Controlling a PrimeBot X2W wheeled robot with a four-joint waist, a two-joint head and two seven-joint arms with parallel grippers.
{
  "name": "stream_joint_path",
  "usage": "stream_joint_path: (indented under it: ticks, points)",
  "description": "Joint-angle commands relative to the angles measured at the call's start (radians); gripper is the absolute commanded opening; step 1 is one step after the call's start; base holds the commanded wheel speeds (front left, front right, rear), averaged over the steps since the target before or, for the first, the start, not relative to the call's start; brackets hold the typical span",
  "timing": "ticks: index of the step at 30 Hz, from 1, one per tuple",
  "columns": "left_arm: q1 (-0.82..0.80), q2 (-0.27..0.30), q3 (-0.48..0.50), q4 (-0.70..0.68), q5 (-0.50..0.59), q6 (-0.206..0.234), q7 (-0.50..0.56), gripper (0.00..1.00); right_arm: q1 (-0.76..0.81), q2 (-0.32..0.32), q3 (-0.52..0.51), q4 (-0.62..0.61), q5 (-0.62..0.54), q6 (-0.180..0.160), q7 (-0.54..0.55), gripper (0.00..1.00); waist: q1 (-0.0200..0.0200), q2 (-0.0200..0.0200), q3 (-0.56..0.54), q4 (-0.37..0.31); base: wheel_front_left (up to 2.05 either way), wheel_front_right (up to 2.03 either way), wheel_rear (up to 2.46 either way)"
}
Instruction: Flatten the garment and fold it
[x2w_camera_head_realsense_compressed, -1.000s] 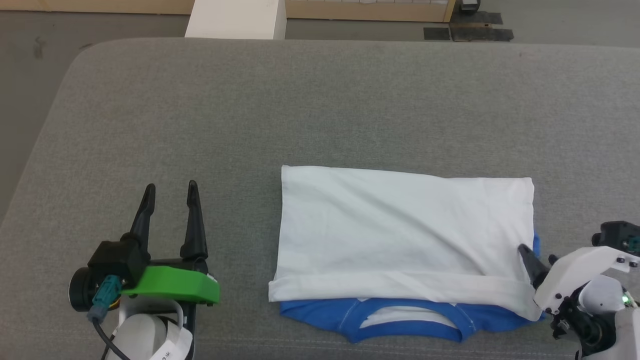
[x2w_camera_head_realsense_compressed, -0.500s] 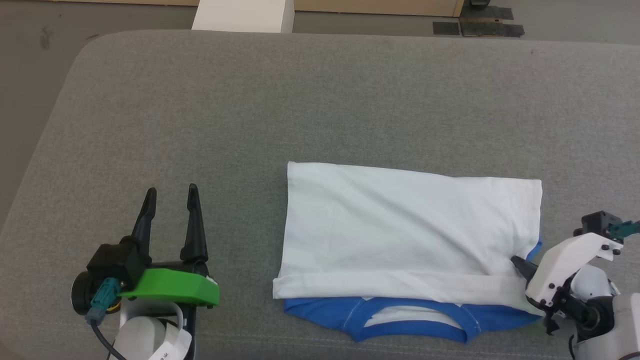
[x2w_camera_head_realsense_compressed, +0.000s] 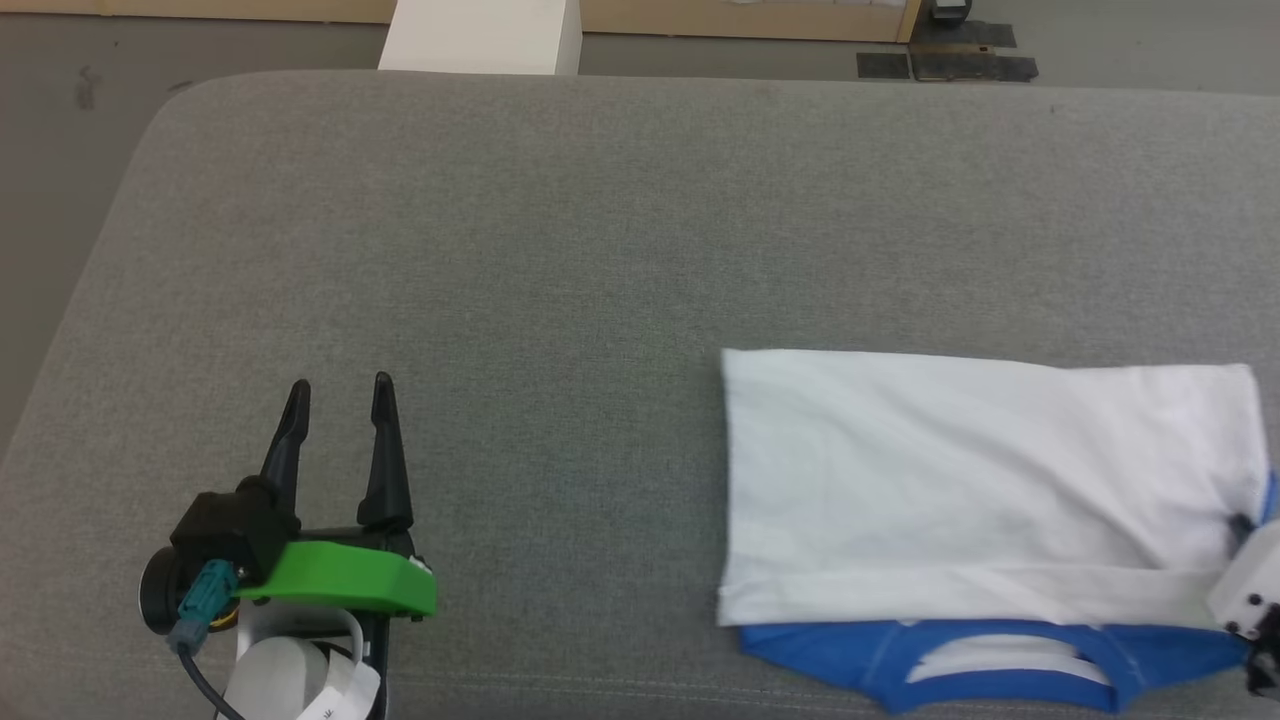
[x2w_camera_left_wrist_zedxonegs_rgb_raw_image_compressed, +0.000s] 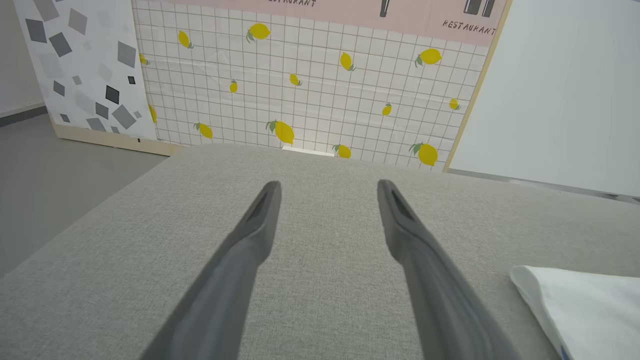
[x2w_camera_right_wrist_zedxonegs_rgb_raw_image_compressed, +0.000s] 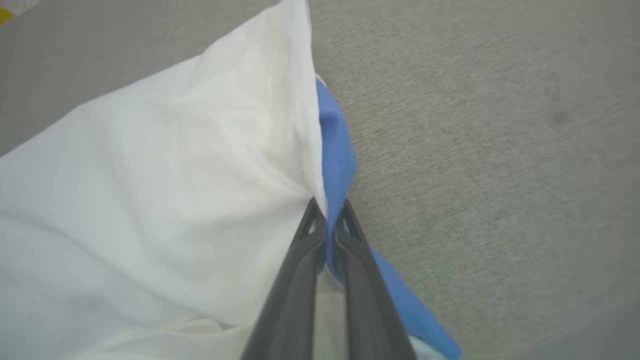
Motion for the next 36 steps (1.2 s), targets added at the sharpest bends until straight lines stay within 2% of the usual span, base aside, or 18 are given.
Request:
stream_joint_path:
  ticks: [1, 5, 11, 15, 16, 19, 24, 28, 36]
  points:
    - [0.011, -0.005, 0.001, 0.001, 0.012, -0.006, -0.005, 1.0, 0.012, -0.003, -0.019, -0.012, -0.022, -0.002, -0.008, 0.0, 0.0, 0.0, -0.002, -0.001, 0.0, 0.0, 0.0]
    - [0.015, -0.005, -0.002, 0.003, 0.01, -0.008, -0.005, 1.0, 0.037, -0.003, -0.023, -0.044, -0.038, -0.002, -0.001, 0.0, 0.0, 0.0, -0.006, -0.004, 0.0, 0.0, 0.0]
    - [0.022, -0.006, -0.01, 0.012, 0.005, -0.011, -0.005, 1.0, 0.137, -0.003, 0.106, -0.229, -0.013, -0.002, 0.05, 0.0, 0.0, 0.0, -0.022, -0.001, 0.0, 0.0, 0.0]
    - [0.03, -0.006, -0.009, 0.015, 0.006, -0.014, -0.005, 1.0, 0.206, -0.003, 0.26, -0.43, 0.023, -0.002, 0.128, 0.0, 0.0, 0.0, -0.032, -0.003, 0.0, 0.0, 0.0]
    - [0.031, -0.006, -0.009, 0.018, 0.007, -0.018, -0.005, 1.0, 0.226, -0.003, 0.405, -0.555, 0.014, -0.002, 0.189, 0.0, 0.0, 0.0, -0.032, -0.002, 0.0, 0.0, 0.0]
    - [0.024, -0.006, -0.013, 0.018, 0.005, -0.02, -0.005, 1.0, 0.209, -0.003, 0.55, -0.597, -0.013, -0.002, 0.229, 0.0, 0.0, 0.0, -0.024, 0.0, 0.0, 0.0, 0.0]
    - [0.005, -0.006, -0.034, 0.019, -0.003, -0.02, -0.005, 1.0, 0.119, -0.011, 0.748, -0.507, -0.04, -0.002, 0.275, 0.0, 0.0, 0.0, 0.001, 0.019, 0.0, 0.0, 0.0]
    - [-0.014, -0.006, -0.051, 0.018, -0.011, -0.017, -0.005, 1.0, 0.04, -0.013, 0.839, -0.374, -0.039, -0.002, 0.281, 0.0, 0.0, 0.0, 0.03, 0.046, 0.0, 0.0, 0.0]
    - [-0.031, -0.006, -0.06, 0.017, -0.019, -0.007, -0.005, 1.0, -0.055, -0.01, 0.913, -0.132, 0.018, -0.002, 0.271, 0.0, 0.0, 0.0, 0.065, 0.081, 0.0, 0.0, 0.0]
